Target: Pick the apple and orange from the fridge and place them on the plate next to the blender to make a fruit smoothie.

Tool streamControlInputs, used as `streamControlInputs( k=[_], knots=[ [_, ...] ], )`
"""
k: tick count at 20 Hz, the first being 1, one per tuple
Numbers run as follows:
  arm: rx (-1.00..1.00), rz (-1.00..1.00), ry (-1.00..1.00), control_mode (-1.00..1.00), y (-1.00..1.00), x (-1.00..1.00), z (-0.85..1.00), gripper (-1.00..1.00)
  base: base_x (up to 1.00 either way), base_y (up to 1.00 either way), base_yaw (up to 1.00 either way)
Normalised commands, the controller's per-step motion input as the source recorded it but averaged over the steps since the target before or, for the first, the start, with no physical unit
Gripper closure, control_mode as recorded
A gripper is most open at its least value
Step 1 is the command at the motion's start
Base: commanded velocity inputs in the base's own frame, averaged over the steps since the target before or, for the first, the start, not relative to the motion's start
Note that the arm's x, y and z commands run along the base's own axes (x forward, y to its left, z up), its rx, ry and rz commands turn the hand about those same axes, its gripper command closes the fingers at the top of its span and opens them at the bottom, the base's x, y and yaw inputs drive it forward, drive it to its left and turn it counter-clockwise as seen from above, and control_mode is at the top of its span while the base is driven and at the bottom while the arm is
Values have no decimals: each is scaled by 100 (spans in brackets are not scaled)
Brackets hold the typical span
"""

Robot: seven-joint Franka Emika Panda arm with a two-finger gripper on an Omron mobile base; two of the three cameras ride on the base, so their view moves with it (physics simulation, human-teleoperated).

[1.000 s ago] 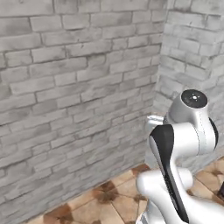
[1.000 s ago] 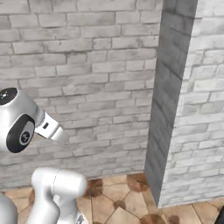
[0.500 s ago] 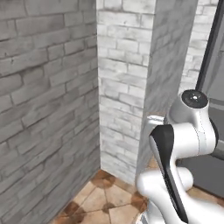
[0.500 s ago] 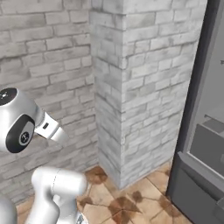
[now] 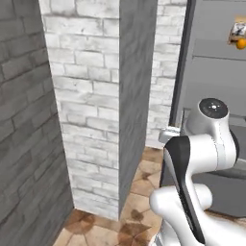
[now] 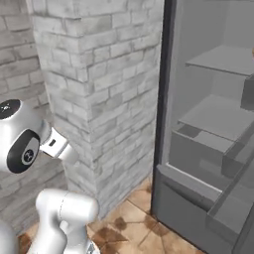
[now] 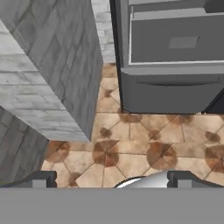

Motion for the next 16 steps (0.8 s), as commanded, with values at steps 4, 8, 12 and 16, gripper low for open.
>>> streamControlInputs(
  k=[4,8,12,16],
  knots=[
    [0,0,0,100,0,0,0,-100,33,-18,-50],
    [0,0,0,100,0,0,0,-100,32,-11,-51],
    [0,0,0,100,0,0,0,-100,35,-3,-45],
    [0,0,0,100,0,0,0,-100,36,-8,-43]
  ],
)
